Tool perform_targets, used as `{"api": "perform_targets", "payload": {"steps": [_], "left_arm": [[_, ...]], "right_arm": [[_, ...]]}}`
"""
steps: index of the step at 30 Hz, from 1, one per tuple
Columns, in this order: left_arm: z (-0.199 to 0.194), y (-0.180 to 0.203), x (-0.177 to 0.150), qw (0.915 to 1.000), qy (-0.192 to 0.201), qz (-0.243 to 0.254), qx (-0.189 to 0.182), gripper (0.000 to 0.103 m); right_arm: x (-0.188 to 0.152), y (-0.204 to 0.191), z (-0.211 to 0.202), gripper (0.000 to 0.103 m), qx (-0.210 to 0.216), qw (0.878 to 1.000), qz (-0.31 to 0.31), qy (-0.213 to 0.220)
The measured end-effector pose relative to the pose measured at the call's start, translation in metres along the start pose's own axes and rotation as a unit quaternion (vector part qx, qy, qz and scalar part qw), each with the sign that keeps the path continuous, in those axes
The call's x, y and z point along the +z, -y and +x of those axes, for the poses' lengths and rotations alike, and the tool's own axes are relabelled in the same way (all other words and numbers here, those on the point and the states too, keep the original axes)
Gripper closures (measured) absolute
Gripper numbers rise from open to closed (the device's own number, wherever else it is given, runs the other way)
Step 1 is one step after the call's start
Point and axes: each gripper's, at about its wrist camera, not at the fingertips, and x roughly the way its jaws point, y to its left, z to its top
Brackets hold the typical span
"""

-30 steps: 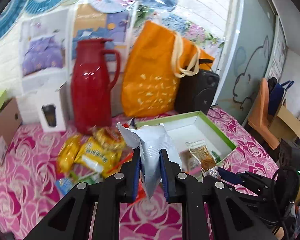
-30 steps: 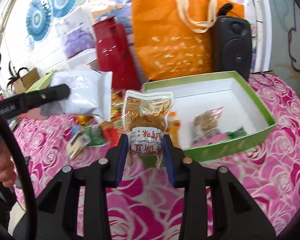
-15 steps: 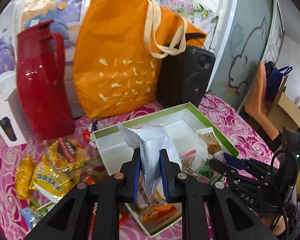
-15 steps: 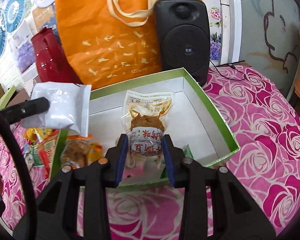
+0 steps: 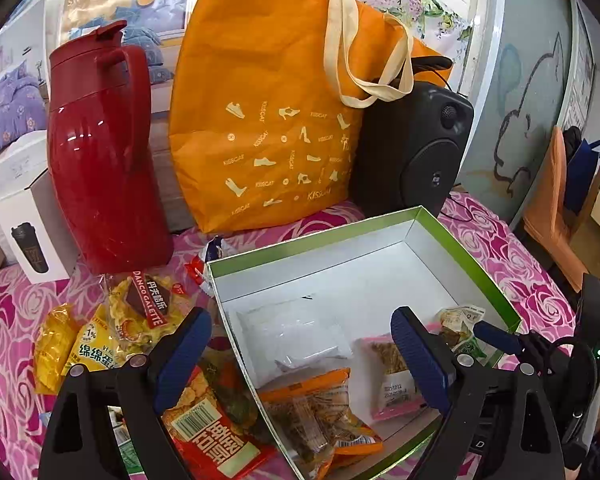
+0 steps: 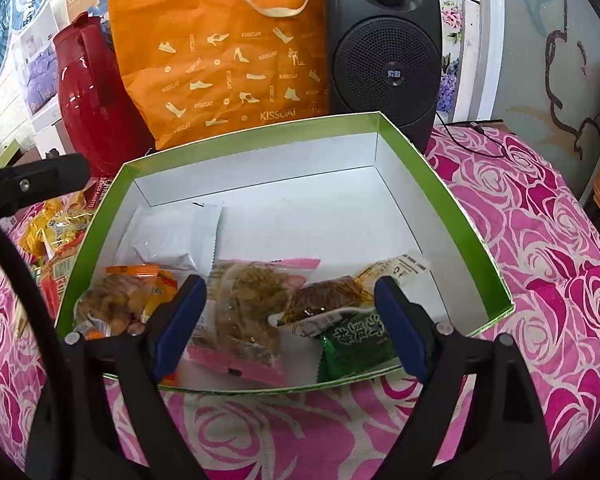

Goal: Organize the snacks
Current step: 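Lower the white packet into the box with the left gripper while the right gripper places its snack bag, then move the right gripper to the green snack packet while the left approaches the cracker pack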

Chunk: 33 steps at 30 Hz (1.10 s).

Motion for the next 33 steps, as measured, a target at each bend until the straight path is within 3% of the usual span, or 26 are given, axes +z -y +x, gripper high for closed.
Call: {"api": "perform_targets", "payload": {"steps": [9, 17, 20, 25, 33], "left_arm": [[-0.035, -0.003, -0.004, 0.9996, 0.02, 0.0, 0.017, 0.01], [-0.09, -0.014, -0.014, 0.9978, 0.058, -0.01, 0.031, 0.01], [-0.113, -0.028, -0.023, 0.9971, 0.066, -0.023, 0.029, 0.01], [-0.147, -0.067, -0.046, 0.9949, 0.067, -0.037, 0.065, 0.01], [-0.17, -0.153, -0.098, 0.9863, 0.044, -0.106, 0.118, 0.01]], "right_arm": [[0.005, -0.014, -0.039, 0.008, 0.002, 0.999, -0.01, 0.035], [0.006, -0.052, -0.084, 0.007, 0.022, 0.996, -0.049, 0.067], [0.002, -0.065, -0.103, 0.001, 0.048, 0.995, -0.044, 0.082], [-0.007, -0.1, -0.117, 0.001, 0.112, 0.99, -0.049, 0.067], [-0.04, -0.169, -0.087, 0.001, 0.143, 0.985, -0.098, 0.007]]}}
